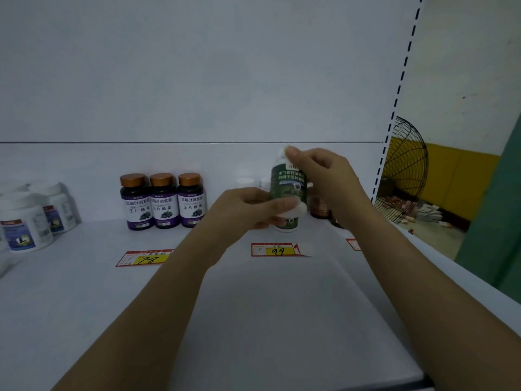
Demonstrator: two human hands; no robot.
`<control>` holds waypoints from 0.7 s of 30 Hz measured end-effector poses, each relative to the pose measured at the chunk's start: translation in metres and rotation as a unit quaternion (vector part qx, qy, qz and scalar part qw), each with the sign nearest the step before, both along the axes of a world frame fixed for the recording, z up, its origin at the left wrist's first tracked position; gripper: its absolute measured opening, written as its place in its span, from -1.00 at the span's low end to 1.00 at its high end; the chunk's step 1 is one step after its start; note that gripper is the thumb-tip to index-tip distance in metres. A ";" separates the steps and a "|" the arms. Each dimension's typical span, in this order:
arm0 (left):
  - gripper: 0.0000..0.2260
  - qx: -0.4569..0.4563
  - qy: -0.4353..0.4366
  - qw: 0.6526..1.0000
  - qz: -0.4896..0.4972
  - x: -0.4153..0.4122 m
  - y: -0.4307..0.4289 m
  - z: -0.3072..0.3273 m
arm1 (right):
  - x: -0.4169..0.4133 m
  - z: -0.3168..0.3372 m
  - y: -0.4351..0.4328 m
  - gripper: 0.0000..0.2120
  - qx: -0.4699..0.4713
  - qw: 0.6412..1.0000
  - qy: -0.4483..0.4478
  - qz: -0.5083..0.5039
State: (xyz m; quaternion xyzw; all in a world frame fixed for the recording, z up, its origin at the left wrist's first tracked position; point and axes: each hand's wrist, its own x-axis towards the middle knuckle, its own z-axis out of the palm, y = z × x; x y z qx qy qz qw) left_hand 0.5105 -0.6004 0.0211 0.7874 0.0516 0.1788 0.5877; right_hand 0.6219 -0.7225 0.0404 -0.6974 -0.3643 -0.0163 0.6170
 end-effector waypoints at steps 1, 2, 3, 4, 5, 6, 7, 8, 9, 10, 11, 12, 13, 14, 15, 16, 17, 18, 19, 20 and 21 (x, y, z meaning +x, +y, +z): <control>-0.53 -0.035 0.024 0.999 -0.005 0.000 -0.001 0.001 | 0.003 0.000 0.000 -0.51 -0.036 0.998 0.046 0.006; -0.53 -0.064 0.048 0.997 -0.011 0.001 -0.001 0.001 | 0.004 0.000 0.001 -0.51 -0.066 0.994 0.090 0.011; -0.52 -0.087 0.070 0.994 -0.020 0.001 -0.001 0.001 | 0.005 0.000 0.001 -0.50 -0.085 0.988 0.127 0.013; -0.51 -0.107 0.090 0.990 -0.030 0.000 -0.001 0.001 | 0.005 -0.001 0.001 -0.49 -0.095 0.983 0.154 0.016; -0.48 -0.123 0.106 0.986 -0.041 0.000 -0.001 0.001 | 0.007 -0.003 0.000 -0.49 -0.101 0.980 0.172 0.025; -0.45 -0.132 0.119 0.983 -0.053 -0.001 0.000 0.001 | 0.009 -0.004 0.000 -0.48 -0.107 0.976 0.186 0.038; -0.43 -0.136 0.130 0.980 -0.063 -0.001 0.000 0.001 | 0.010 -0.006 -0.001 -0.48 -0.113 0.973 0.197 0.051; -0.41 -0.138 0.139 0.978 -0.070 -0.001 0.000 0.000 | 0.011 -0.007 -0.002 -0.47 -0.119 0.969 0.207 0.060; -0.41 -0.138 0.143 0.977 -0.073 -0.001 0.001 0.000 | 0.011 -0.008 -0.003 -0.47 -0.125 0.966 0.216 0.068; -0.41 -0.137 0.144 0.977 -0.073 0.000 0.001 -0.001 | 0.012 -0.008 -0.003 -0.48 -0.130 0.964 0.220 0.069; -0.44 -0.136 0.141 0.978 -0.072 0.000 0.001 -0.001 | 0.012 -0.008 -0.002 -0.49 -0.133 0.965 0.217 0.066; -0.48 -0.135 0.134 0.979 -0.073 0.001 0.001 -0.001 | 0.012 -0.007 -0.002 -0.51 -0.133 0.967 0.209 0.057; -0.52 -0.130 0.127 0.980 -0.075 0.001 0.001 -0.002 | 0.011 -0.005 -0.001 -0.55 -0.129 0.972 0.193 0.041; -0.56 -0.116 0.121 0.983 -0.076 0.001 0.001 -0.003 | 0.010 -0.003 -0.001 -0.57 -0.123 0.978 0.166 0.022; -0.61 -0.085 0.115 0.987 -0.071 0.002 0.001 -0.004 | 0.010 -0.003 -0.001 -0.57 -0.118 0.985 0.124 0.004; -0.67 -0.039 0.107 0.992 -0.055 0.003 0.001 -0.006 | 0.011 -0.002 -0.001 -0.56 -0.119 0.990 0.075 -0.007; -0.73 0.010 0.094 0.995 -0.029 0.004 0.002 -0.009 | 0.011 -0.001 -0.002 -0.56 -0.122 0.992 0.031 -0.008; -0.75 0.049 0.077 0.996 -0.003 0.005 0.003 -0.010 | 0.010 -0.001 -0.003 -0.57 -0.126 0.992 0.002 0.000; -0.73 0.078 0.061 0.995 0.017 0.007 0.004 -0.012 | 0.010 -0.001 -0.004 -0.59 -0.129 0.991 -0.015 0.012; -0.69 0.101 0.048 0.993 0.033 0.008 0.005 -0.014 | 0.010 -0.001 -0.005 -0.62 -0.132 0.991 -0.024 0.023; -0.65 0.123 0.040 0.990 0.049 0.009 0.006 -0.016 | 0.010 0.000 -0.006 -0.65 -0.137 0.990 -0.033 0.030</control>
